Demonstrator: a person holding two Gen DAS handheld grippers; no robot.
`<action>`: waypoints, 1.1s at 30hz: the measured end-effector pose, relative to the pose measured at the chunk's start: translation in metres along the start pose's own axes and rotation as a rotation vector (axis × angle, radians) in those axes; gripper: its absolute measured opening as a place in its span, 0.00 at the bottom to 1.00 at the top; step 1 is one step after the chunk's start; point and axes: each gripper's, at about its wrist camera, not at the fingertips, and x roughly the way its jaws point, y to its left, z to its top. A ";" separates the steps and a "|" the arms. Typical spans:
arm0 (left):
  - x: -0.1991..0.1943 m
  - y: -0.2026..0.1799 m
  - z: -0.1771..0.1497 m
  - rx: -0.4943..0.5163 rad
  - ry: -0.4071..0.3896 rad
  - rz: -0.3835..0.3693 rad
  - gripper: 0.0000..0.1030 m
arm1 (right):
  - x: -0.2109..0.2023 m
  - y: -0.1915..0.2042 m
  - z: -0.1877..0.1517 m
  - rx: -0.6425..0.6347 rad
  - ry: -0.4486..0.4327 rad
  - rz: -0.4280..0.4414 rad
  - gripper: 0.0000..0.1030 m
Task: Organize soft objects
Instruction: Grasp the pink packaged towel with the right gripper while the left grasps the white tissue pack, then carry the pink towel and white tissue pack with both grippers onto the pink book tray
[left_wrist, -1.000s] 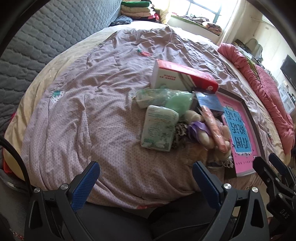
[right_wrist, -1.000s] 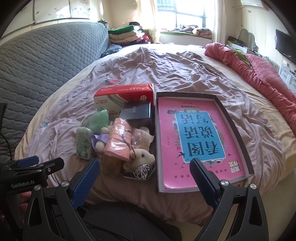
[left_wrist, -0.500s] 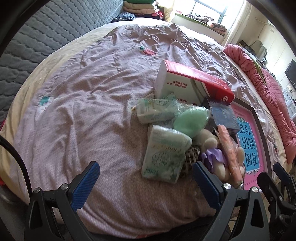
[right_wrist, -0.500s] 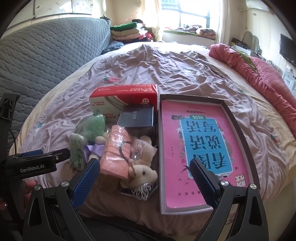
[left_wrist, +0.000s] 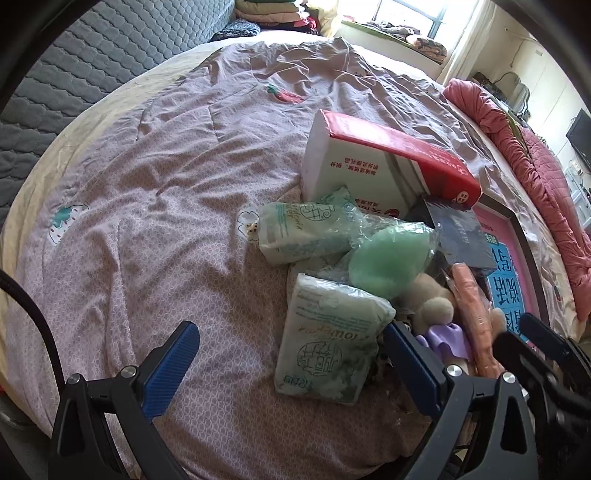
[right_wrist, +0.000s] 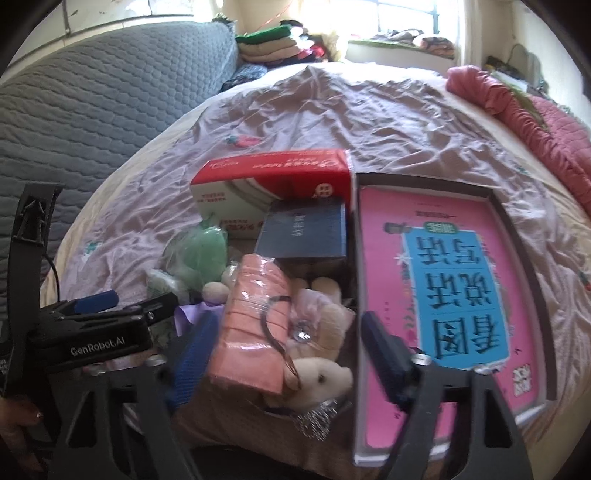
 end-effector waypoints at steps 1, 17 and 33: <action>0.001 0.000 0.000 0.004 0.003 -0.006 0.98 | 0.004 0.000 0.002 0.003 0.012 0.019 0.58; 0.021 -0.001 -0.002 0.011 0.029 -0.053 0.88 | 0.035 0.007 0.008 0.040 0.080 0.145 0.41; 0.007 0.013 -0.005 -0.035 -0.006 -0.193 0.49 | 0.015 -0.004 0.009 0.087 0.009 0.175 0.20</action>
